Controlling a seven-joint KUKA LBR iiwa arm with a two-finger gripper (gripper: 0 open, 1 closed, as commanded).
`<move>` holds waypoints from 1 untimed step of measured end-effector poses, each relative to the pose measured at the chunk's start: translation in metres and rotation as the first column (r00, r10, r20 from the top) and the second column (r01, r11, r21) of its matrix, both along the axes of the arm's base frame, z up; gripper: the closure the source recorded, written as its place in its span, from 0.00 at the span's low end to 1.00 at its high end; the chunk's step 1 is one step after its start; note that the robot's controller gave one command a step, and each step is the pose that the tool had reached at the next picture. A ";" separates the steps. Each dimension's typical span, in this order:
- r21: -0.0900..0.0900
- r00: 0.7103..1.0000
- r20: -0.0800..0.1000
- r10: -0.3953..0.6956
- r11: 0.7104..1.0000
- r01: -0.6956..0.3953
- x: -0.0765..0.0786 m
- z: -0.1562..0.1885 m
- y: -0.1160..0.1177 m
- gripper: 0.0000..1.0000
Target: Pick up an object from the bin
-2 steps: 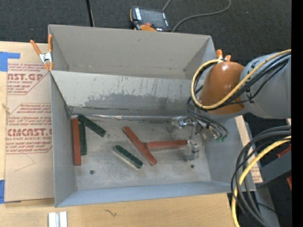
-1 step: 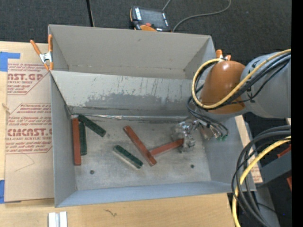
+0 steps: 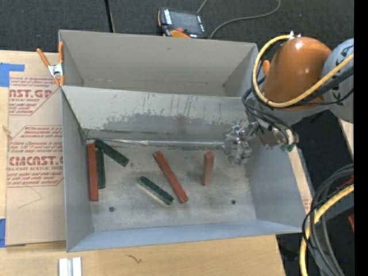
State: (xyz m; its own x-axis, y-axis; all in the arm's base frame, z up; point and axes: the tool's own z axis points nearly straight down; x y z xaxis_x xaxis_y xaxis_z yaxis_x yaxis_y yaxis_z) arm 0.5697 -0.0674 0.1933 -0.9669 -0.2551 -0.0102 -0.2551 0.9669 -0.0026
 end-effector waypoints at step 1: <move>0.001 1.000 -0.007 0.000 1.000 0.000 -0.002 -0.005 0.000 0.00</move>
Offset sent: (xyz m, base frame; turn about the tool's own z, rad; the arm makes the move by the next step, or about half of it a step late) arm 0.0000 0.0000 0.0000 0.0000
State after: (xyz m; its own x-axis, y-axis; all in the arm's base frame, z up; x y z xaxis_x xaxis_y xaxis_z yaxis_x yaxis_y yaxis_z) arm 0.5681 -0.0675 0.1886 -0.9668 -0.2554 -0.0032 -0.2554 0.9668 -0.0001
